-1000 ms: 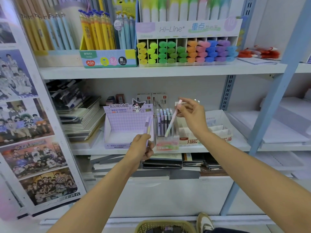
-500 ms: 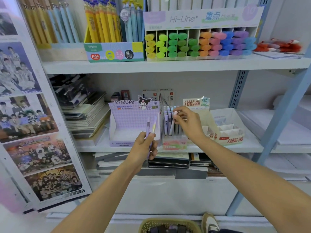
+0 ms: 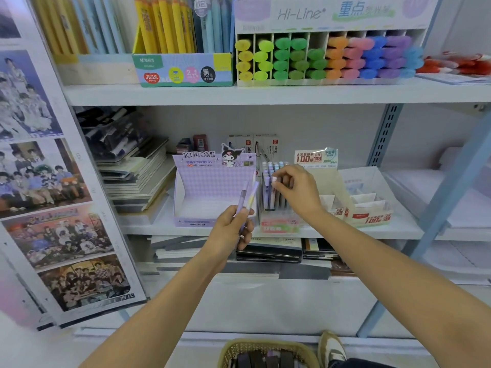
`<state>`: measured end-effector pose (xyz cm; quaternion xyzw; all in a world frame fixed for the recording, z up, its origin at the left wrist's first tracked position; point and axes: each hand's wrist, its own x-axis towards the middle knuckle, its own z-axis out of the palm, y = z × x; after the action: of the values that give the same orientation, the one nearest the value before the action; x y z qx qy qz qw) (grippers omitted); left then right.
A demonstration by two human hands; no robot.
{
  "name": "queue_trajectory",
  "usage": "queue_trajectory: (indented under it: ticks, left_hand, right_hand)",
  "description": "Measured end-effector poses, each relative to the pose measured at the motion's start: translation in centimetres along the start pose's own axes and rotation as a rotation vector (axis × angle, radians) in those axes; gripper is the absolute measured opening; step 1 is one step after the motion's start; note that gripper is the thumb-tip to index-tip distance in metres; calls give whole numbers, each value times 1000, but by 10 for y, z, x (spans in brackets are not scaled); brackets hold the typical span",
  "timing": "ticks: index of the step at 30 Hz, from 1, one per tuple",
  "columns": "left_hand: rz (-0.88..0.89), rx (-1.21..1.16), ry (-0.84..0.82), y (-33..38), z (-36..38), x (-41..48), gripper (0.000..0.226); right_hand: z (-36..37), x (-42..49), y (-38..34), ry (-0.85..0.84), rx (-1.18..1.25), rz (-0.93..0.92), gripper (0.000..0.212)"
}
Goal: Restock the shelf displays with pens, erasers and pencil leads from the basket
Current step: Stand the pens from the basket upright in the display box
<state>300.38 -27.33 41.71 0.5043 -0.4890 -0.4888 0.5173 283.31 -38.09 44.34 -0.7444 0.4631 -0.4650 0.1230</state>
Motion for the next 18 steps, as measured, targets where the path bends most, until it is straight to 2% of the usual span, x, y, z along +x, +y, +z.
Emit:
queue_trajectory:
  ticks: [3, 5, 8, 11, 15, 18]
  left_hand:
    - [5, 15, -3, 3, 1, -2, 22]
    - [6, 43, -13, 6, 4, -4, 24]
    - [19, 75, -29, 11, 9, -9, 27]
    - [-9, 28, 14, 15, 9, -13, 27]
    - [-77, -159, 99, 22, 1, -15, 19]
    - [-19, -192, 165, 28, 1, -19, 8]
  right_hand:
    - [-8, -3, -11, -37, 284, 104, 23]
    - [-14, -7, -22, -168, 523, 182, 20]
    - [-20, -13, -32, -316, 623, 201, 11]
    - [-34, -16, -35, -256, 750, 251, 6]
    - [-57, -20, -31, -133, 849, 319, 7]
    - [-67, -28, -27, -153, 863, 350, 6]
